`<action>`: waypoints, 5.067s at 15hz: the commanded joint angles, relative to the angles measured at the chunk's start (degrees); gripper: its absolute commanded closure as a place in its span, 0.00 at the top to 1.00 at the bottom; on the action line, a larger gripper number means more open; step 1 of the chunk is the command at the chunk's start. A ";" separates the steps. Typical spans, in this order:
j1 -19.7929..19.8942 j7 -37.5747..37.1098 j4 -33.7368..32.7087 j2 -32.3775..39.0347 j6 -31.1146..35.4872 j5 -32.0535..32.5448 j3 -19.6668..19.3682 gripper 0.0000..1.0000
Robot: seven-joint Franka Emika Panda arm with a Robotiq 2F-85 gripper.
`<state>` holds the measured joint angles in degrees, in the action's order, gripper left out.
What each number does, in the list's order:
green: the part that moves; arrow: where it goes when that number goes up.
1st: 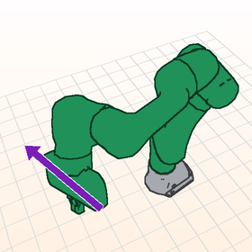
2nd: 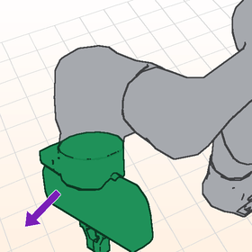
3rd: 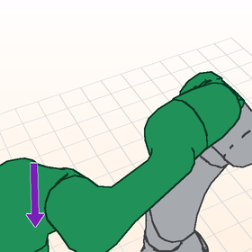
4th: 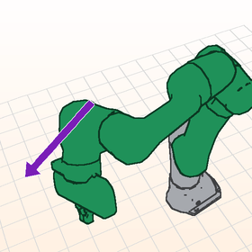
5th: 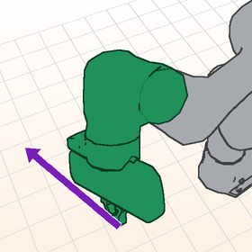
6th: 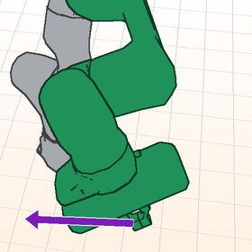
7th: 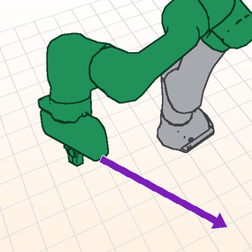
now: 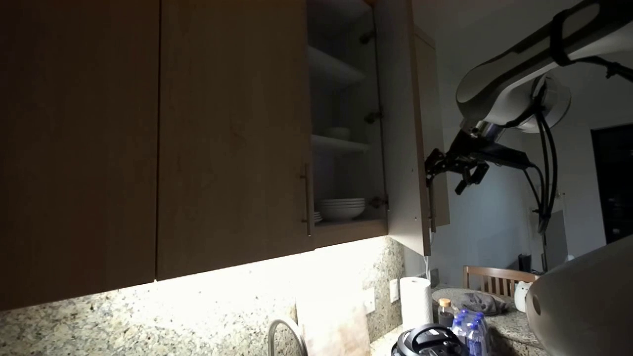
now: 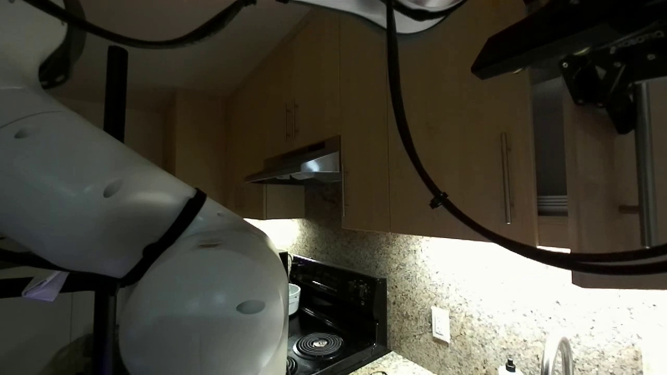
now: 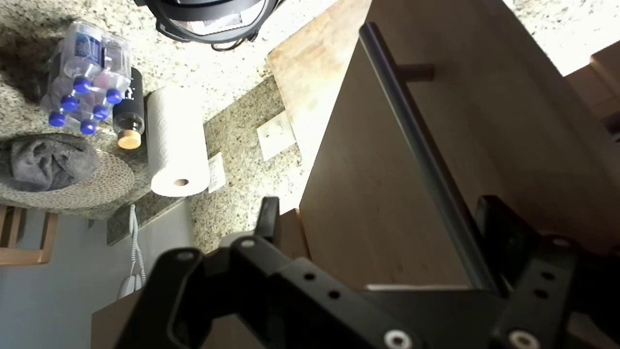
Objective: Open the top right cabinet door
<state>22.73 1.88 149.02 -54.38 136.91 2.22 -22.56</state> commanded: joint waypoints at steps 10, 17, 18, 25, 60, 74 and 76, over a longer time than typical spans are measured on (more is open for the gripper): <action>1.38 -3.14 -11.66 3.35 -7.03 -6.65 -5.60 1.00; 6.41 -5.93 -11.47 3.01 -2.93 -4.34 -2.09 1.00; 7.12 -6.43 -11.65 2.95 -2.39 -4.04 -1.54 1.00; 14.14 -16.03 -12.36 4.02 9.13 -1.98 5.00 1.00; 27.37 9.33 -7.59 3.92 7.61 13.46 5.21 1.00; 15.80 19.20 -8.67 2.47 3.73 17.52 -1.90 1.00; 15.80 19.21 -8.67 2.45 3.73 17.52 -1.92 1.00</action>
<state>39.63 22.02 140.61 -51.64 141.08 18.45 -23.80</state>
